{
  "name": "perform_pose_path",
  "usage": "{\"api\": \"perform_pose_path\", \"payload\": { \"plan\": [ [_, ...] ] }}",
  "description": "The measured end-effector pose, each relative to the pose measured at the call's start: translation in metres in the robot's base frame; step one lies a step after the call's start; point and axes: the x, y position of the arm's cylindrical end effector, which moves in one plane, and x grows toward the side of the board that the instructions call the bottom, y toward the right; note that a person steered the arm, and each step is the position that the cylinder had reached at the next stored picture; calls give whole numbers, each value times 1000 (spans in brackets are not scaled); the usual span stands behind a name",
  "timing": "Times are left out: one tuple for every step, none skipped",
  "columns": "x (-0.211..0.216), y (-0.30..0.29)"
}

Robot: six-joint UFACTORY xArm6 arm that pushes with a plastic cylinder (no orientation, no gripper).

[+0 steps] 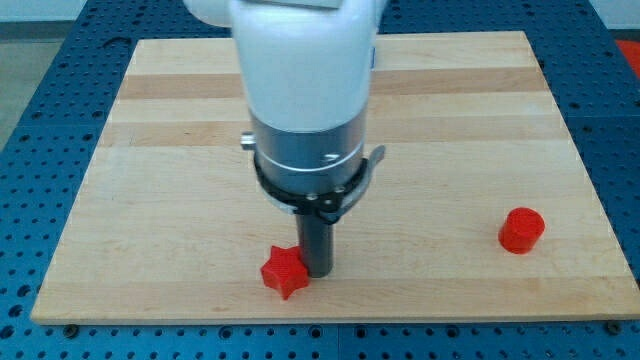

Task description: Push red circle below the blue triangle

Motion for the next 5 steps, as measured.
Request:
{"api": "perform_pose_path", "payload": {
  "plan": [
    [0, -11],
    [0, 5],
    [3, 66],
    [5, 137],
    [4, 209]
  ]
}}
